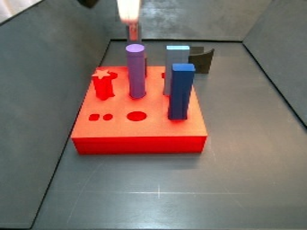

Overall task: Pick up the arch object. Move up. Place the arch object on the fixture. Regrasp the arch object. Rotate the arch object. Move to above the board. Insert the arch object.
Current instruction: Rotate the arch object.

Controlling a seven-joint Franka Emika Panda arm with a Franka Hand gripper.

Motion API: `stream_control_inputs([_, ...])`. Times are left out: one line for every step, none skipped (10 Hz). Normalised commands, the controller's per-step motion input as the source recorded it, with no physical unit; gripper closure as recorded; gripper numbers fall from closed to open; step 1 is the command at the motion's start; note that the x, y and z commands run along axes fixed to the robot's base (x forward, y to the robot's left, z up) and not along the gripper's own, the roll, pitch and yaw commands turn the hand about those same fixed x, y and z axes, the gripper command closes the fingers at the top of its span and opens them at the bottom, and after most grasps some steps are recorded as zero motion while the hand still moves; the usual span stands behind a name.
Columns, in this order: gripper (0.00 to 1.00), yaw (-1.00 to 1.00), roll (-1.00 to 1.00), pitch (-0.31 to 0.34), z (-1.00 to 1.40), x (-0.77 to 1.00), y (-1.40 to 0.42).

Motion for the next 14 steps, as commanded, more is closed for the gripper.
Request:
stream_control_inputs([1.00, -0.04, -0.07, -0.059, -0.65, 0.02, 0.03])
stream_control_inputs([1.00, -0.04, -0.06, -0.052, -0.45, 0.02, 0.03])
stream_control_inputs([1.00, -0.04, -0.06, -0.049, -0.29, 0.02, 0.03])
stream_control_inputs([1.00, -0.04, -0.06, -0.041, -0.25, 0.02, 0.03])
stream_control_inputs([1.00, -0.04, -0.06, -0.041, -0.25, 0.02, 0.03])
stream_control_inputs([1.00, -0.04, -0.06, -0.027, -0.25, 0.00, 0.03])
stream_control_inputs([1.00, -0.04, -0.06, -0.028, -0.25, 0.00, 0.03])
stream_control_inputs([0.00, -0.04, -0.06, -0.029, 0.00, 0.00, 0.00])
stream_control_inputs([0.00, -0.04, -0.06, -0.033, 1.00, 0.00, 0.00])
stream_control_inputs([0.00, -0.03, -0.06, -0.014, 1.00, -0.02, 0.00])
stream_control_inputs([0.00, -0.03, -0.07, 0.017, 0.90, -0.04, 0.00])
stream_control_inputs([0.00, -0.03, -0.07, 0.027, 0.80, -0.03, 0.00])
stream_control_inputs([0.00, -0.03, -0.07, 0.036, 0.59, -0.02, 0.01])
stream_control_inputs([0.00, -0.04, -0.08, 0.043, 0.42, -0.01, 0.01])
